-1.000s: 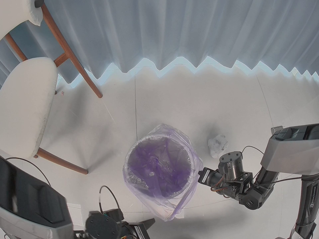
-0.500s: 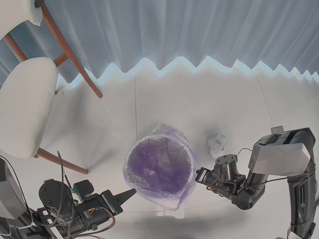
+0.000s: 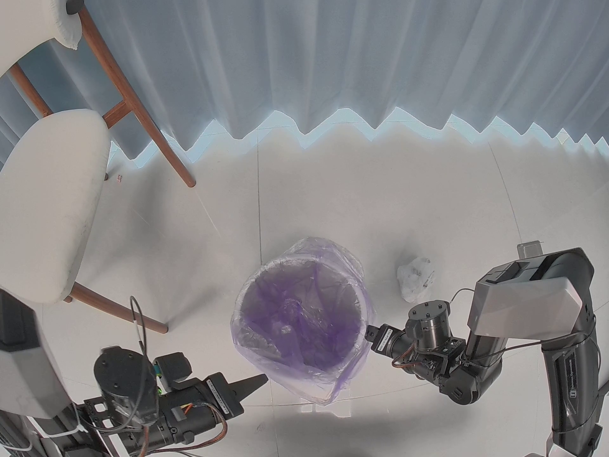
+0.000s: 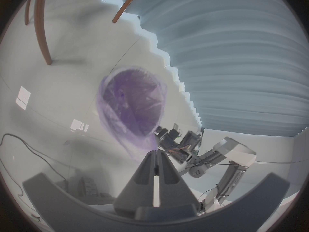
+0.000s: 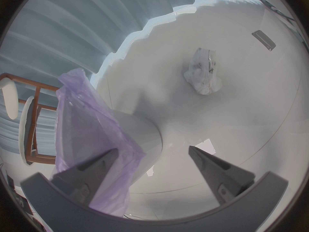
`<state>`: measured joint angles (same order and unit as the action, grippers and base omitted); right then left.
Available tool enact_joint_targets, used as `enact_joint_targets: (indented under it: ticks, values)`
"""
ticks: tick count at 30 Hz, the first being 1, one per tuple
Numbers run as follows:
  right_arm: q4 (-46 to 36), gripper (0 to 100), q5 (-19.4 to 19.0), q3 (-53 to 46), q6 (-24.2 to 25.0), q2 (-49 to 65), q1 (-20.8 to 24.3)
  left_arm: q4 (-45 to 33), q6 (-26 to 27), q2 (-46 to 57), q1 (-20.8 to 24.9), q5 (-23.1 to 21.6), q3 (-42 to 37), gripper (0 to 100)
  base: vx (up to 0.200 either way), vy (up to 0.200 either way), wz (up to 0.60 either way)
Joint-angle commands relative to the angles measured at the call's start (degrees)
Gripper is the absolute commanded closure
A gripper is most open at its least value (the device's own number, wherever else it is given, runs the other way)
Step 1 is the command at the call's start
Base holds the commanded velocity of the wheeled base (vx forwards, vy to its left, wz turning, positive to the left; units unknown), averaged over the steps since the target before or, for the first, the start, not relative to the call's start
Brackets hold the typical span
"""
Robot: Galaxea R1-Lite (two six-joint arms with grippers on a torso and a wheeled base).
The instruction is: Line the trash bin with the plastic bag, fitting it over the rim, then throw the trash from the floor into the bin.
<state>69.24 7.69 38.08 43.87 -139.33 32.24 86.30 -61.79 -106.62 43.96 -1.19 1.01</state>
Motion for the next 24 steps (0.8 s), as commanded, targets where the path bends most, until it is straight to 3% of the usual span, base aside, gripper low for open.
enact_joint_targets:
  ticks: [1, 7, 12, 13, 24]
  values:
    - [3.71, 0, 0.13, -2.14, 0.16, -1.04, 1.07, 0.36, -0.08, -9.48, -2.74, -2.15, 2.24, 100, 0.000, 0.000, 0.00]
    - [5.29, 0, 0.31, -2.31, 0.07, -2.00, 1.24, 0.80, -0.34, -12.30, -3.09, -7.51, 4.09, 100, 0.000, 0.000, 0.00]
    - [5.38, 0, 0.48, -2.22, 0.16, -2.18, 1.15, 1.15, -0.26, -9.40, -2.91, -7.77, 5.58, 100, 0.000, 0.000, 0.00]
    - [5.46, 0, 0.66, -2.22, 0.16, -2.35, 1.24, 0.98, -0.52, -8.96, -2.91, -7.77, 5.40, 0, 0.000, 0.000, 0.00]
    - [7.22, 0, 1.36, -2.31, 0.07, -3.41, 1.24, -1.92, -5.88, -13.44, -5.20, -8.03, 5.32, 0, 0.000, 0.000, 0.00]
